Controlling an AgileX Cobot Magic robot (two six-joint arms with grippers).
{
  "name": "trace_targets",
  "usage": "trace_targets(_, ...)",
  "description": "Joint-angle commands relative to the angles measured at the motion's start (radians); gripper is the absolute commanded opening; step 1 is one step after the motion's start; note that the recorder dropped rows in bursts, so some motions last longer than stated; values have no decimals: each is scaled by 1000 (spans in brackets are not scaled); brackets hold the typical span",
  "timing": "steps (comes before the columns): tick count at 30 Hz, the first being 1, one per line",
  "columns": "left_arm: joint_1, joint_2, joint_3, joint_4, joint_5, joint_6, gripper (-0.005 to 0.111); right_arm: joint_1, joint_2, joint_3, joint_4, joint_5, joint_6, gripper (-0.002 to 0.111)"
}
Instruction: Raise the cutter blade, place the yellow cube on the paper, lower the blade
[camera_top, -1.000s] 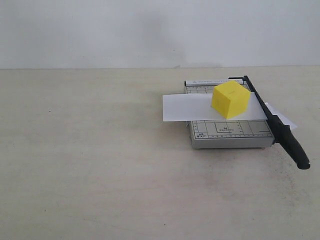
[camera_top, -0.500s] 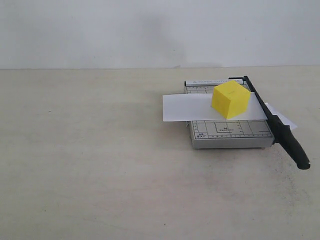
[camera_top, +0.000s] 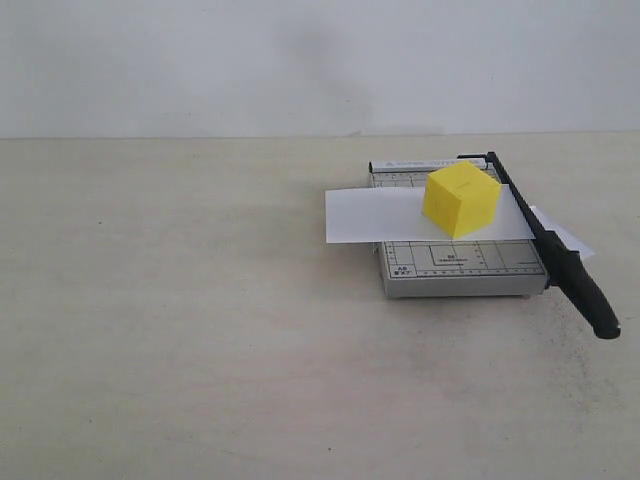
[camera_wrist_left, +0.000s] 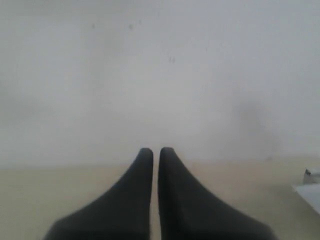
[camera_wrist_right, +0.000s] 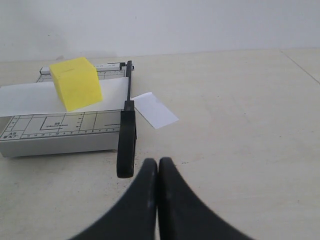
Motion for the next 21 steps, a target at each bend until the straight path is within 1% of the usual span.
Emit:
trace_targets(1, -9, -3, 143, 82, 13, -235, 5, -3, -6, -1, -5, -3, 0, 0)
trace_targets(2, -9, -3, 154, 73, -26, -230, 5, -3, -6, -1, -5, -3, 0, 0)
trace_targets(3, -9, -3, 154, 73, -23, -227, 5, -3, -6, -1, -5, -7, 0, 0)
trace_targets(6, -9, -3, 154, 84, 151, -225, 5, -3, -6, -1, -5, -10, 6, 0)
trace_targets(7, -12, -3, 154, 87, 170, -206, 5, -3, -6, -1, -5, -6, 6, 0)
trace_targets(9, -29, -3, 154, 87, 171, -137, 5, -3, -6, -1, -5, -6, 6, 0)
trace_targets(10, -37, -3, 154, 87, 171, -131, 5, -3, -6, -1, -5, -6, 6, 0)
trace_targets(12, -48, -3, 154, 87, 171, -138, 5, -3, -6, -1, -5, -6, 6, 0)
trace_targets(17, -45, -3, 154, 87, 171, -201, 5, -3, -6, -1, -5, -6, 6, 0)
trace_targets(21, -45, -3, 154, 82, 157, -197, 5, -3, -6, -1, -5, -6, 6, 0)
